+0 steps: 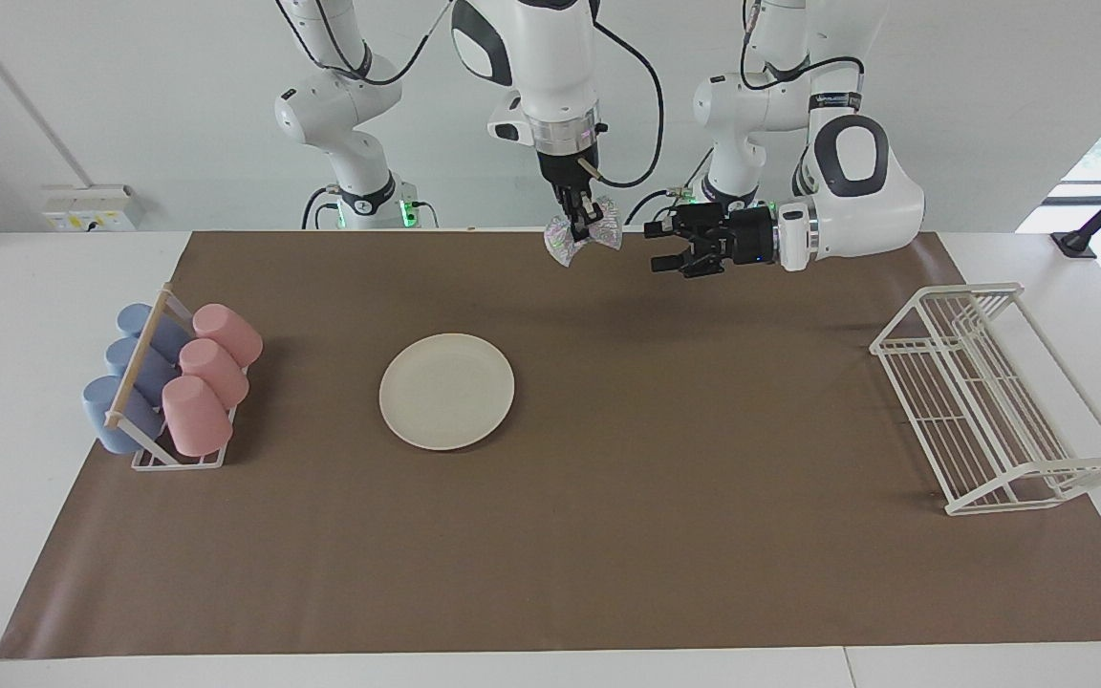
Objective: Wipe plate with sponge
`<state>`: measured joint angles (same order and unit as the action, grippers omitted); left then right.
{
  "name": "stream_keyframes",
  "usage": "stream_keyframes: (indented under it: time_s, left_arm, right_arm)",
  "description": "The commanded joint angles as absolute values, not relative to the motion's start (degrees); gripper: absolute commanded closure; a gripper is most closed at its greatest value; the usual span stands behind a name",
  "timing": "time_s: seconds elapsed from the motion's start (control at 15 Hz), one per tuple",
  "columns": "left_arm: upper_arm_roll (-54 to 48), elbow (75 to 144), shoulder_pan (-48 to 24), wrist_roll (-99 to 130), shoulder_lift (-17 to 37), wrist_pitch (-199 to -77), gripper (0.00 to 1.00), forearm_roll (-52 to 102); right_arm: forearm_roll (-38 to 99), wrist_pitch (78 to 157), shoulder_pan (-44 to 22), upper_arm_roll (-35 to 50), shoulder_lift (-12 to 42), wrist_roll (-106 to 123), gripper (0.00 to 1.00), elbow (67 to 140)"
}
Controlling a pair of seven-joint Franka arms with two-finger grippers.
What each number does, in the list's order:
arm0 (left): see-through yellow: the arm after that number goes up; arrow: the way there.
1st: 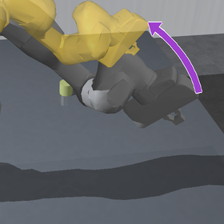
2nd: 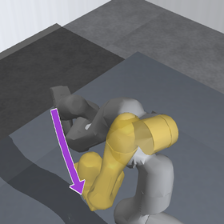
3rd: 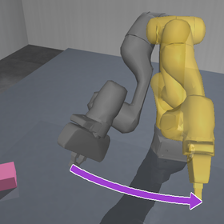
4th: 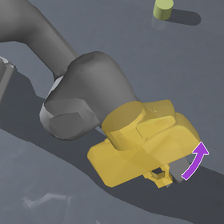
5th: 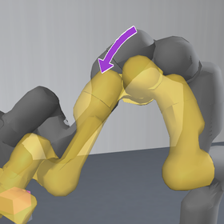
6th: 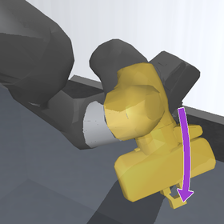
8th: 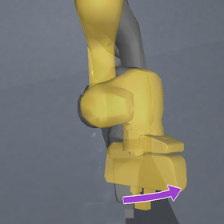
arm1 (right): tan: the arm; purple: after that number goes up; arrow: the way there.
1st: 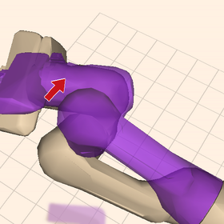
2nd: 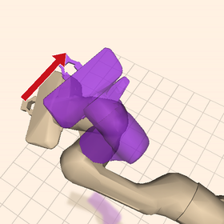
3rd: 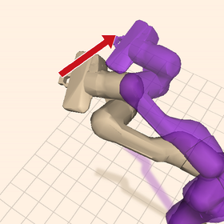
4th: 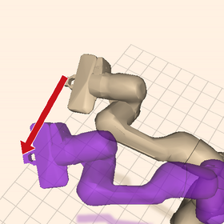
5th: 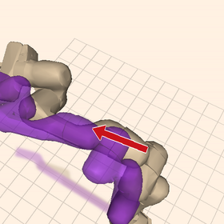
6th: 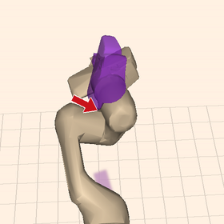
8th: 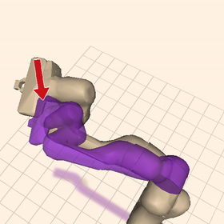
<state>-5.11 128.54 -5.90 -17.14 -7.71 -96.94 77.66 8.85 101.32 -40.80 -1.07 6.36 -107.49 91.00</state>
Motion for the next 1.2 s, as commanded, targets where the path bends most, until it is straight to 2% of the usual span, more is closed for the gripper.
stream_keyframes:
  time_s: [0.0,0.6,0.86,0.93,1.06,1.13]
  left_arm:
    - [-4.57,130.34,-8.52,-13.63,-11.59,-98.0,0.0,78.31]
    - [-5.01,132.89,-15.03,-11.87,-13.45,-108.46,0.0,78.49]
    - [-5.01,132.89,-14.94,-11.52,-13.54,-107.93,0.09,78.49]
    - [-5.01,132.89,-14.94,-11.17,-13.54,-107.76,0.21,78.57]
    - [-5.01,132.8,-14.59,-10.12,-13.62,-106.18,0.69,79.36]
    - [-5.01,132.8,-14.5,-9.15,-13.62,-106.0,0.96,80.24]
  right_arm:
    - [7.82,102.22,-40.69,-0.88,5.8,-108.72,1.0,92.11]
    - [7.82,102.22,-40.52,-0.88,5.8,-108.72,1.0,92.37]
    - [7.82,102.22,-40.52,-0.88,5.71,-108.63,1.0,92.37]
    - [7.82,102.22,-40.52,-0.88,5.71,-108.72,1.0,92.37]
    - [7.82,102.22,-40.52,-0.88,5.71,-108.72,1.0,92.37]
    - [7.74,102.22,-40.52,-0.88,5.54,-108.72,1.0,92.46]
